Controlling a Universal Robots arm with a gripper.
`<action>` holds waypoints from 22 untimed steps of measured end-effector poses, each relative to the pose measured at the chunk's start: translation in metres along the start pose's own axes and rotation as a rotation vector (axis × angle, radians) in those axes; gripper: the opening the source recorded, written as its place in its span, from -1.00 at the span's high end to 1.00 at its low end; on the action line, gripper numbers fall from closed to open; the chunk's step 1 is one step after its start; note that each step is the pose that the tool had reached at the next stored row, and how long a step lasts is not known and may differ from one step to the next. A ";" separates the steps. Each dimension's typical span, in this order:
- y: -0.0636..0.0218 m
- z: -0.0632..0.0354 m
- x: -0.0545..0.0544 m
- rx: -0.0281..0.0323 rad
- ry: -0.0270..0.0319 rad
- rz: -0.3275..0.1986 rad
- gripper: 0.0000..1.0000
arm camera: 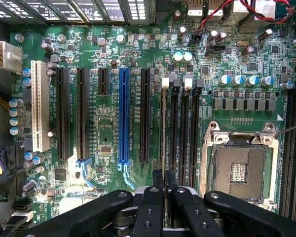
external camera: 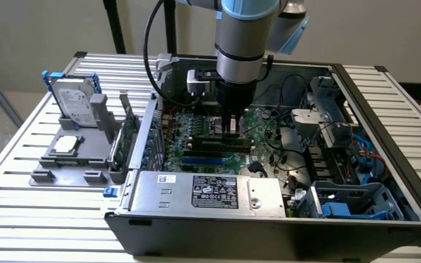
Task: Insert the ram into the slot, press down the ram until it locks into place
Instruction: 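Insert the ram into the slot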
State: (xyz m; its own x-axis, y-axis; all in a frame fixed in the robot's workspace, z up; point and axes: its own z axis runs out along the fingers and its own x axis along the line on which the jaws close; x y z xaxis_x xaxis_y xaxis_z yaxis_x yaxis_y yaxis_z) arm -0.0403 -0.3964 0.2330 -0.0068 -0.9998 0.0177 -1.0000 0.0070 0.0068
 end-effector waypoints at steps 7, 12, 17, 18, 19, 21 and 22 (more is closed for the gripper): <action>0.0002 0.0001 0.000 0.0079 0.0019 0.000 0.74; 0.0014 0.0000 0.000 0.0131 0.0021 0.001 0.74; 0.0016 0.0000 0.000 0.0128 0.0021 0.016 0.74; 0.0016 0.0000 0.000 0.0128 0.0021 0.019 0.74; 0.0016 0.0000 0.000 0.0128 0.0021 0.021 0.74; 0.0016 0.0000 0.000 0.0128 0.0021 0.021 0.74; 0.0017 0.0000 0.000 0.0128 0.0021 0.021 0.74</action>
State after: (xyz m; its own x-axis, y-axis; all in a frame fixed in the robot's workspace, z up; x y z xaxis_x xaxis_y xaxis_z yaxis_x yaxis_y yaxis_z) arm -0.0420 -0.3964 0.2330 -0.0276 -0.9994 0.0197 -0.9996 0.0275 -0.0063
